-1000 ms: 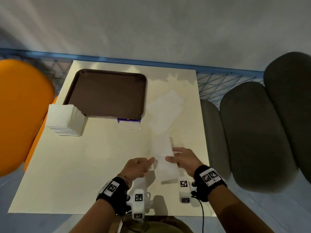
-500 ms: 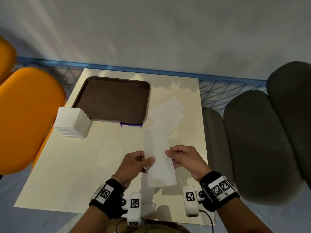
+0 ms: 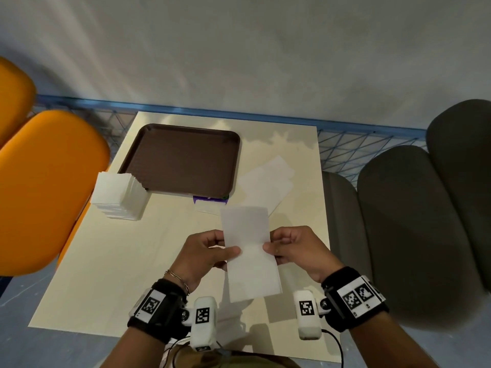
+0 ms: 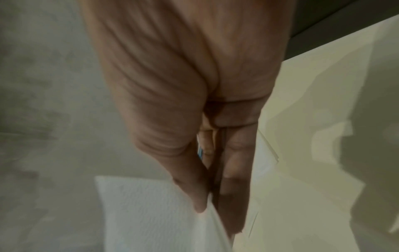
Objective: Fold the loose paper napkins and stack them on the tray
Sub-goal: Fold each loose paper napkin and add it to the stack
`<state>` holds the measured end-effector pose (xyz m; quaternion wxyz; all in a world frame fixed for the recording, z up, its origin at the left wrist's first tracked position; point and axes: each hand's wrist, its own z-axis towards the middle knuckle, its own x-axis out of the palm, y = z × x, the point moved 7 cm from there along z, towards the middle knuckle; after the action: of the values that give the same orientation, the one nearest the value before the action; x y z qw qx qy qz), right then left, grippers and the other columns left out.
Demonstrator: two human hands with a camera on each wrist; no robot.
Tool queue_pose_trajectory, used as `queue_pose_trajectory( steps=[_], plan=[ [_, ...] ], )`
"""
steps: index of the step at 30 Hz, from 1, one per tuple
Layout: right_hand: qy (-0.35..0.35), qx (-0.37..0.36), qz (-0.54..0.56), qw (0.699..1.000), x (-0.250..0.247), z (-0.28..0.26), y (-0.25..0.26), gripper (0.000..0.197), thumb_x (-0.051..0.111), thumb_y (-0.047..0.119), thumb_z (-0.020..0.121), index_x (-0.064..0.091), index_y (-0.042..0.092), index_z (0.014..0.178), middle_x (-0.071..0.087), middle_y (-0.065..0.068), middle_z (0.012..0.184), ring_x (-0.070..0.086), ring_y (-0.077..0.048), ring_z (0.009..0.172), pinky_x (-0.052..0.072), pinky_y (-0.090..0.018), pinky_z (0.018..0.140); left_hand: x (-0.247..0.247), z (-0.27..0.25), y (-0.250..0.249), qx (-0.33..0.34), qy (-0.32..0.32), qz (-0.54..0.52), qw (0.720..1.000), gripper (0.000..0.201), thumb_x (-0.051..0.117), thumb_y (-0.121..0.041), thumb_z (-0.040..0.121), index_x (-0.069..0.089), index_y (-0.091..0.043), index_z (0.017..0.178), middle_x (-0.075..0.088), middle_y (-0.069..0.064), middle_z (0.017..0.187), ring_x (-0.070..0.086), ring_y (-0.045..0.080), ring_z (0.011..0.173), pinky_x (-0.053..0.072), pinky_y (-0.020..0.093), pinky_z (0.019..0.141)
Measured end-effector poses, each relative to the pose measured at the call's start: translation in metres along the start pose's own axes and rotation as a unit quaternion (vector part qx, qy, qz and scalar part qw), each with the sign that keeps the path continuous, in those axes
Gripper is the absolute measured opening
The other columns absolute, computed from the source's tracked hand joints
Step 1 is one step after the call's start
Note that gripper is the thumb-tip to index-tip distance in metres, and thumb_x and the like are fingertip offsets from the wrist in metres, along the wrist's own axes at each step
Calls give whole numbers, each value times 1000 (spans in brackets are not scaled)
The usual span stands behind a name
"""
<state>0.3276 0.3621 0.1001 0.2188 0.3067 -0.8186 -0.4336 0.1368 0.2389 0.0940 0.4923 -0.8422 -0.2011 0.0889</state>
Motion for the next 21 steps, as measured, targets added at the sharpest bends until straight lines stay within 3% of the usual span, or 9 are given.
queue_pose_trajectory(
  steps=[4, 6, 8, 11, 13, 15, 17, 19, 21],
  plan=[
    [23, -17, 0, 1000, 4, 0, 11, 12, 74, -2, 94, 80, 1, 104, 81, -15, 100, 78, -23, 89, 63, -33, 78, -9, 1, -11, 39, 1, 9, 999, 15, 81, 9, 81, 83, -3, 89, 80, 14, 98, 75, 26, 86, 59, 29, 68],
    [16, -25, -10, 1000, 5, 1, 18, 13, 72, -3, 96, 82, 2, 103, 81, -14, 101, 78, -24, 90, 62, -30, 78, -13, -1, -19, 56, -1, 6, 998, 20, 76, 16, 82, 82, -2, 87, 81, 10, 102, 76, 24, 94, 59, 23, 73],
    [-1, -35, -22, 999, 7, 1, 26, 15, 72, -4, 95, 83, 3, 102, 82, -11, 106, 79, -26, 93, 63, -29, 80, -19, -2, -27, 72, -14, 0, 997, 23, 73, 16, 84, 81, -1, 97, 80, 5, 109, 75, 26, 106, 59, 21, 80],
    [-59, -57, -66, 994, 5, 4, 40, 21, 72, -7, 92, 85, 8, 95, 81, -3, 112, 81, -25, 88, 65, -31, 81, -34, -11, -46, 133, -82, 22, 987, 30, 72, 7, 91, 77, -15, 111, 77, -3, 119, 70, 21, 118, 55, 24, 92],
    [-99, -67, -115, 986, 6, 6, 51, 24, 70, -6, 91, 86, 13, 91, 81, 3, 112, 81, -23, 79, 66, -33, 82, -33, -28, -73, 231, -118, 126, 957, 24, 81, -17, 90, 75, -27, 111, 71, -7, 126, 65, 13, 121, 53, 27, 97],
    [-127, -70, -173, 974, 8, 7, 62, 26, 67, -2, 91, 85, 17, 90, 79, 10, 113, 80, -19, 71, 65, -33, 83, -10, -46, -92, 321, -72, 264, 907, 36, 90, -47, 77, 73, -37, 108, 61, -12, 138, 57, 10, 132, 47, 22, 102],
    [-136, -76, -215, 964, 13, 9, 72, 24, 66, 2, 93, 85, 18, 91, 77, 12, 113, 79, -15, 66, 64, -27, 80, 12, -50, -89, 337, -16, 362, 869, 55, 90, -67, 64, 69, -41, 109, 51, -14, 149, 51, 6, 136, 42, 25, 105],
    [-136, -86, -238, 958, 20, 11, 80, 20, 68, 4, 94, 85, 16, 93, 77, 7, 112, 78, -14, 64, 65, -28, 77, 24, -47, -81, 341, -13, 426, 838, 57, 84, -71, 66, 66, -40, 111, 51, -16, 150, 57, 7, 125, 45, 30, 98],
    [-133, -85, -246, 956, 24, 11, 86, 19, 68, 5, 94, 85, 15, 94, 79, 4, 107, 78, -13, 63, 65, -26, 75, 25, -44, -77, 359, -52, 443, 820, 43, 83, -57, 75, 69, -34, 108, 61, -14, 137, 65, 11, 109, 50, 32, 88]
  ],
)
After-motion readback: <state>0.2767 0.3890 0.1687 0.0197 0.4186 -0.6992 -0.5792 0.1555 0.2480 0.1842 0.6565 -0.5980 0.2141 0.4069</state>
